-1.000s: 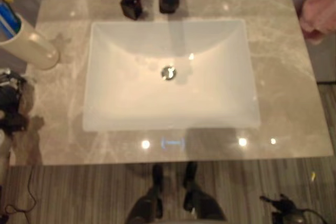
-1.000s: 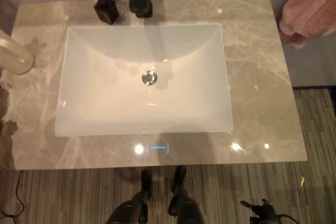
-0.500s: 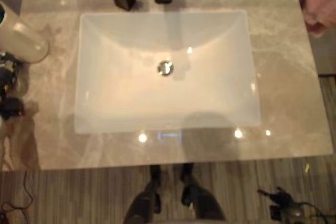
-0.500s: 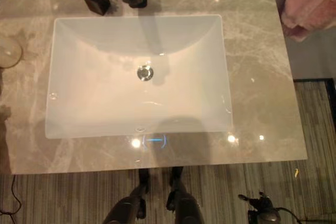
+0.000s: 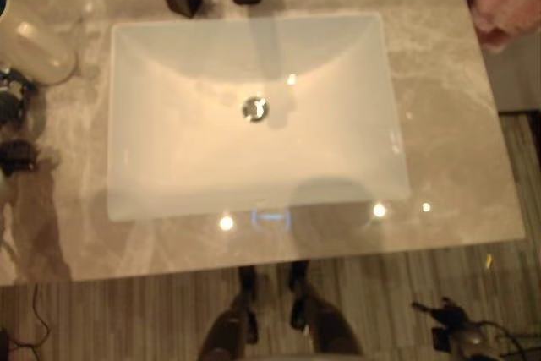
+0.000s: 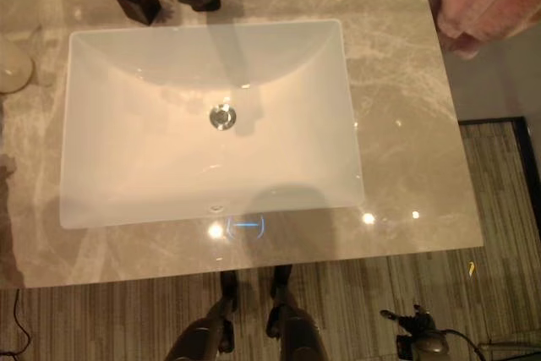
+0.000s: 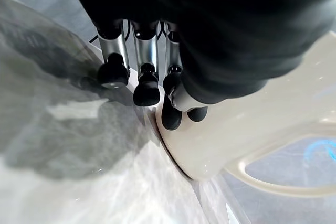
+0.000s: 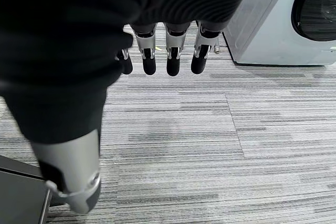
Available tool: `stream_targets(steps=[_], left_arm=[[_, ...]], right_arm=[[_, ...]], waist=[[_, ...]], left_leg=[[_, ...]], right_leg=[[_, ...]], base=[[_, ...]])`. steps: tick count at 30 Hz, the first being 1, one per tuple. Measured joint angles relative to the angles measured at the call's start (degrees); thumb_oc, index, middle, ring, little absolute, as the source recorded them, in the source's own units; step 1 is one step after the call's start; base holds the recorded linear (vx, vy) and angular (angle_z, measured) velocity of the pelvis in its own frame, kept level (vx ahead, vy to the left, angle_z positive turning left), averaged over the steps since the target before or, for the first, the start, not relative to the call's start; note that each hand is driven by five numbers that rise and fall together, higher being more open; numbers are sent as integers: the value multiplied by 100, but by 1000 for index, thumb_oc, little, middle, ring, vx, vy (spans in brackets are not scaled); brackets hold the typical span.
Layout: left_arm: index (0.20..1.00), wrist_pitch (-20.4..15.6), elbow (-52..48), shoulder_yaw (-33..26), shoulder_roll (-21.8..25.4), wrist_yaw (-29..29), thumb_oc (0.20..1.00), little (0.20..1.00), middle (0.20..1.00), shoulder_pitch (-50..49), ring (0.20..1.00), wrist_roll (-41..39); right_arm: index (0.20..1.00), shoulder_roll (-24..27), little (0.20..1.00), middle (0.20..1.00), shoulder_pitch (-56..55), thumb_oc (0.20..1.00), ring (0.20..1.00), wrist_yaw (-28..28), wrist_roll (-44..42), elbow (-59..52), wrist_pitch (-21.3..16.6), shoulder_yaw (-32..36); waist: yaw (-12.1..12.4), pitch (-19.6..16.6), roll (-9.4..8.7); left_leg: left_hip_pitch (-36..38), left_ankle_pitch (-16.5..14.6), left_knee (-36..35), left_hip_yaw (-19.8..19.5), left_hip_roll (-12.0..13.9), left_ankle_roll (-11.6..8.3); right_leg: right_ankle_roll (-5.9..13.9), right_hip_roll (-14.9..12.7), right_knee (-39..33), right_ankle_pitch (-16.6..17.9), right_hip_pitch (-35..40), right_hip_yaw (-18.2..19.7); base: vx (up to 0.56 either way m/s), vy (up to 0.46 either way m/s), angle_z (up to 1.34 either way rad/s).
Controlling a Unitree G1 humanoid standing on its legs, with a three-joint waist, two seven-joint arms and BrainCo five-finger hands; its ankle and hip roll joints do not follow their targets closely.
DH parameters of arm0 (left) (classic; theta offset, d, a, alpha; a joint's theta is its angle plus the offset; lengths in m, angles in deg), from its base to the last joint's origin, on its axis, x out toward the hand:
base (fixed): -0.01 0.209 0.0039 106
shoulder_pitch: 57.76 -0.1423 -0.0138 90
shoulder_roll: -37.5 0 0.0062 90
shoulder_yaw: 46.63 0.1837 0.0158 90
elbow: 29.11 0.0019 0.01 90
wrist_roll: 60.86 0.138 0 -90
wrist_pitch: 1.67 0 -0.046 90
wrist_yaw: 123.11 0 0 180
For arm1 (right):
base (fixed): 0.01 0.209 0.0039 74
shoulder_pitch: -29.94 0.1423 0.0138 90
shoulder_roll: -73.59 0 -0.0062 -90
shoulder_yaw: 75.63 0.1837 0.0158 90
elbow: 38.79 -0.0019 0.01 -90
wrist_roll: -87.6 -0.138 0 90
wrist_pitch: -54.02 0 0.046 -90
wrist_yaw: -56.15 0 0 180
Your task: Put brush and paste in cup on sink, flatten towel.
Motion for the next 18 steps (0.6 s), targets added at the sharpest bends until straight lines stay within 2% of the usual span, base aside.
stream_targets(steps=[18], left_arm=[[200,-81,347,407,68,-269,200,200,200,1226,200,-32]], right_arm=[[1000,3,1000,1000,25,1000,1000,1,-2,-105,-14,-29]], waist=[[-64,58,-98]], left_leg=[[-290,1,1,173,8,-2]], right_leg=[[-14,17,1,57,-372,175]], base=[[9,-9,-4]])
